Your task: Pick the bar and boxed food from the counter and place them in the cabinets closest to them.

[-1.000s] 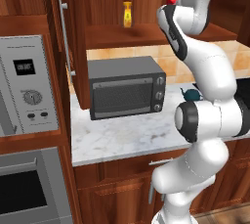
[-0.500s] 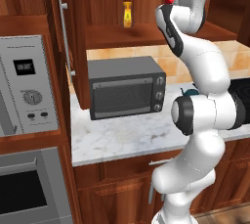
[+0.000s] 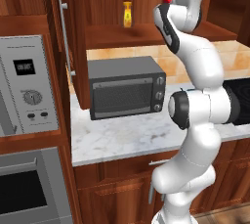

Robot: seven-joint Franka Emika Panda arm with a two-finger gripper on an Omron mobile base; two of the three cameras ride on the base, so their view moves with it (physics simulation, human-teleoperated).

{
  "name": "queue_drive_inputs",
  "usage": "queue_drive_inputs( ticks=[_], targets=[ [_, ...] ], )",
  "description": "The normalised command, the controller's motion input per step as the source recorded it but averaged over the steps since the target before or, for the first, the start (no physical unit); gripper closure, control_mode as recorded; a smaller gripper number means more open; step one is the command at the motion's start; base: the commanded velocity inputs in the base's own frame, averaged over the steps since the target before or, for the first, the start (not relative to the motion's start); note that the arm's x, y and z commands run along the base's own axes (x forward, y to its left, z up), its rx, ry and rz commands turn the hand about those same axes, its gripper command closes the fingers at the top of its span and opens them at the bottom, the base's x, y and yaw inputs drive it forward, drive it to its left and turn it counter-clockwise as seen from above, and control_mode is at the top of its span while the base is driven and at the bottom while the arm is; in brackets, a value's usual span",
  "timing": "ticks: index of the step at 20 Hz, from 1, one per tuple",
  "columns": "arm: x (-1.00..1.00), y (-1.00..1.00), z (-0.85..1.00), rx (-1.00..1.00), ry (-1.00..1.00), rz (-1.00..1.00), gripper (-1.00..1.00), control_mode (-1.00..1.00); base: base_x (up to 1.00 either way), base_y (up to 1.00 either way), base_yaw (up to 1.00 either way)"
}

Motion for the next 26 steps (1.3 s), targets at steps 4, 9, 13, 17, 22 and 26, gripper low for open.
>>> queue_drive_inputs(
  ticks=[4, 9, 13, 17, 22, 26],
  targets=[
    [0.1, 0.0, 0.0, 0.0, 0.0, 0.0, 1.0, -1.0, 0.0, 0.0, 0.0],
    [0.0, 0.0, 0.0, 0.0, 0.0, 0.0, -1.0, -1.0, 0.0, 0.0, 0.0],
    [0.0, 0.0, 0.0, 0.0, 0.0, 0.0, -1.0, -1.0, 0.0, 0.0, 0.0],
    [0.0, 0.0, 0.0, 0.0, 0.0, 0.0, -1.0, -1.0, 0.0, 0.0, 0.0],
    [-0.14, 0.0, 0.1, 0.0, -0.02, 0.0, -1.0, -1.0, 0.0, 0.0, 0.0],
    [-0.63, 0.0, 0.22, 0.0, -0.04, 0.0, -1.0, -1.0, 0.0, 0.0, 0.0]
  ],
)
